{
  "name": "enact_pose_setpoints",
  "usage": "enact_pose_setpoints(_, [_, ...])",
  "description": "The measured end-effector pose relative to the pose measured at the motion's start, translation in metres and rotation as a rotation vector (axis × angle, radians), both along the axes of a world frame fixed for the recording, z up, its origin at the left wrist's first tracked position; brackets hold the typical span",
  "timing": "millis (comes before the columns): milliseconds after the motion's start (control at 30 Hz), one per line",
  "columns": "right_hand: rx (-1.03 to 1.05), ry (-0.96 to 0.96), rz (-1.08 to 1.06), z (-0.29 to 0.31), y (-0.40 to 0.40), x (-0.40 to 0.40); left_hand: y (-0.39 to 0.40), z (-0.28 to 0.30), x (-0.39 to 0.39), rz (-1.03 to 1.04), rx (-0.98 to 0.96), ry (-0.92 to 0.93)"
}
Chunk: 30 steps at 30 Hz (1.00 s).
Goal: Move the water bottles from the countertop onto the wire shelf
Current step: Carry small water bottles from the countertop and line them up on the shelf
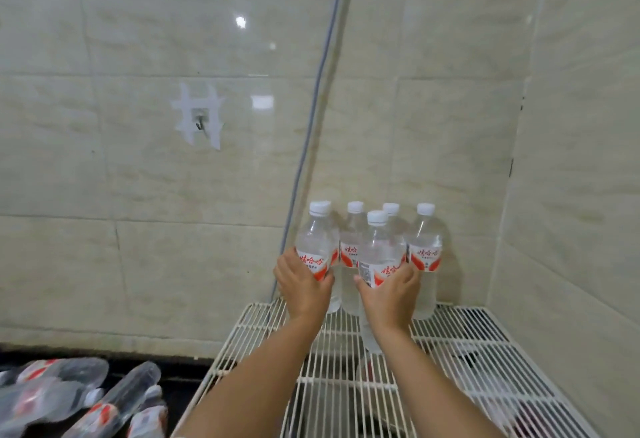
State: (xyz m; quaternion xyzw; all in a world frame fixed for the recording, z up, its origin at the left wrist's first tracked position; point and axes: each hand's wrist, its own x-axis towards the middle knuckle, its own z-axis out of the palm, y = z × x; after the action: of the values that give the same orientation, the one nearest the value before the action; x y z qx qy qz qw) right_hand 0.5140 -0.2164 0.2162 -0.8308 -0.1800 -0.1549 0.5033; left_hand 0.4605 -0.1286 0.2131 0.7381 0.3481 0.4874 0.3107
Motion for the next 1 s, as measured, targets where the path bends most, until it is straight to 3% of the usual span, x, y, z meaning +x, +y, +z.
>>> enact_pose_setpoints(333, [0.031, 0.046, 0.028, -0.013, 0.009, 0.018, 0.017, -0.022, 0.013, -0.087, -0.143, -0.078])
enact_pose_setpoints(500, [0.02, 0.074, 0.044, -0.019, 0.007, 0.019, 0.027, -0.023, 0.005, -0.182, -0.17, 0.078])
enact_pose_setpoints(600, [-0.014, 0.155, 0.146, -0.02, 0.001, 0.024, 0.035, -0.026, -0.007, -0.356, -0.164, 0.087])
enact_pose_setpoints(700, [-0.081, 0.218, 0.218, -0.022, -0.006, 0.027, 0.046, -0.029, -0.02, -0.512, -0.059, 0.206])
enact_pose_setpoints(1000, [-0.116, 0.065, 0.167, -0.03, 0.018, 0.005, 0.041, -0.038, -0.011, -0.419, -0.027, 0.163])
